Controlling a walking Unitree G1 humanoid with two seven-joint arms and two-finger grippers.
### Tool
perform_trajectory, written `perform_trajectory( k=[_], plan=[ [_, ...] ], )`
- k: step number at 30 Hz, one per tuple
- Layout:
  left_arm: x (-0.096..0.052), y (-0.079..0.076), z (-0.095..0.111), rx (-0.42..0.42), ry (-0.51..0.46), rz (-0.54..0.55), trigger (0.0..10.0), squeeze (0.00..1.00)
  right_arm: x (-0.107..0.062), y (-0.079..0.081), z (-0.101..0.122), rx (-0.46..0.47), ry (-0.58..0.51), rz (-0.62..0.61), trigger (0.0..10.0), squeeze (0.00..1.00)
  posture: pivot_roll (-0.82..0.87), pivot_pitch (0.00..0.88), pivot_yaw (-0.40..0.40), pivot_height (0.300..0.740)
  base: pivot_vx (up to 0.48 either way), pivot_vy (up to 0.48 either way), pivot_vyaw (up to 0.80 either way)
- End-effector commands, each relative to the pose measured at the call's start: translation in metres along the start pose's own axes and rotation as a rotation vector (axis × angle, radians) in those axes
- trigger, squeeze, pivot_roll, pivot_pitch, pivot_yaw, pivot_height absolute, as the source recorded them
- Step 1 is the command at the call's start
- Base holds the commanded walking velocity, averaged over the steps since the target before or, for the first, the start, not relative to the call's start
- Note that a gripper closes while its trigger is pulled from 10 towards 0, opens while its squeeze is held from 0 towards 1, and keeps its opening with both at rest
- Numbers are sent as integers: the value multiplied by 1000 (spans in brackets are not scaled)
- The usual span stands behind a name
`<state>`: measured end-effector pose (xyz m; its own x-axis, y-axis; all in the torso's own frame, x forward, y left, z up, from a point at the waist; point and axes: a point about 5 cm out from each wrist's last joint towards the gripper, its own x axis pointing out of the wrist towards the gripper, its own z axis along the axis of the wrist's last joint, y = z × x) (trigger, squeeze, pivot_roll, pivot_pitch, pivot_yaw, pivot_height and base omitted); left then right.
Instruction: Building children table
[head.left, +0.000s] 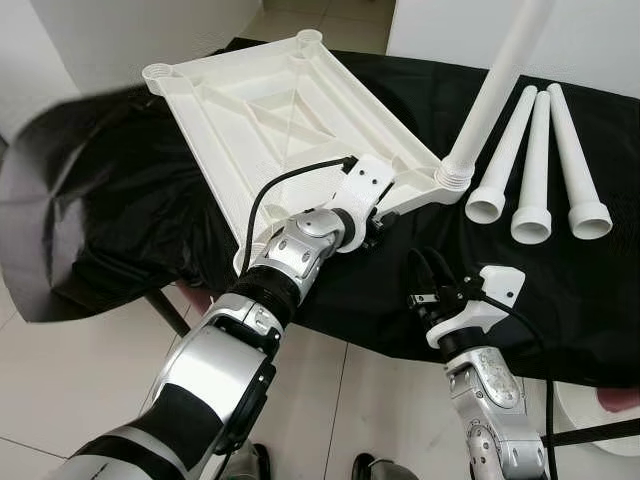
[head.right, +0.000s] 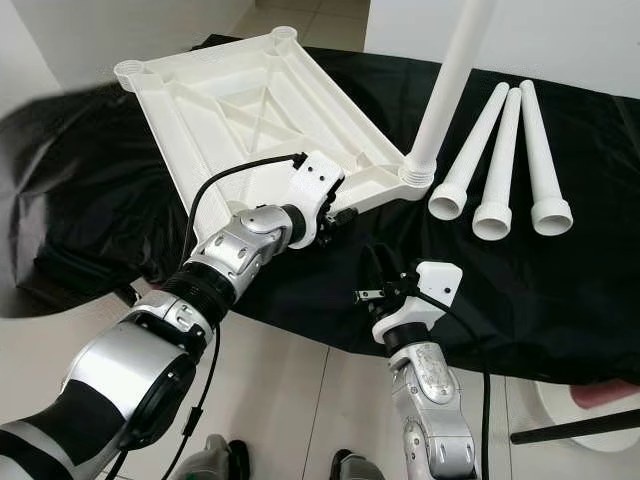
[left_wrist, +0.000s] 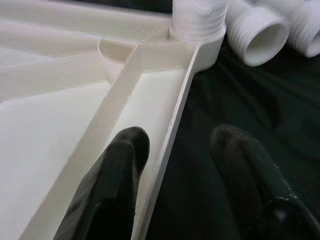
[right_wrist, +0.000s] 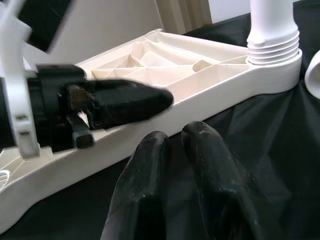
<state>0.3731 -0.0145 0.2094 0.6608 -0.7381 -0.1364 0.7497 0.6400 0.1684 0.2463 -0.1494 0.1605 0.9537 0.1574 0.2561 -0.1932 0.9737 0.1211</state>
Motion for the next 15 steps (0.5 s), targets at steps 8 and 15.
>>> perform_trajectory(
  k=[8,15],
  plan=[
    [-26,31,-5,65,1,6,10000,0,-2,-1,-3,-17,17,10,10000,0,-5,144,27,740,0,0,0],
    [-42,52,-26,119,81,69,10000,0,-1,-2,-2,-16,16,12,10000,0,-1,146,22,740,0,0,0]
  ],
)
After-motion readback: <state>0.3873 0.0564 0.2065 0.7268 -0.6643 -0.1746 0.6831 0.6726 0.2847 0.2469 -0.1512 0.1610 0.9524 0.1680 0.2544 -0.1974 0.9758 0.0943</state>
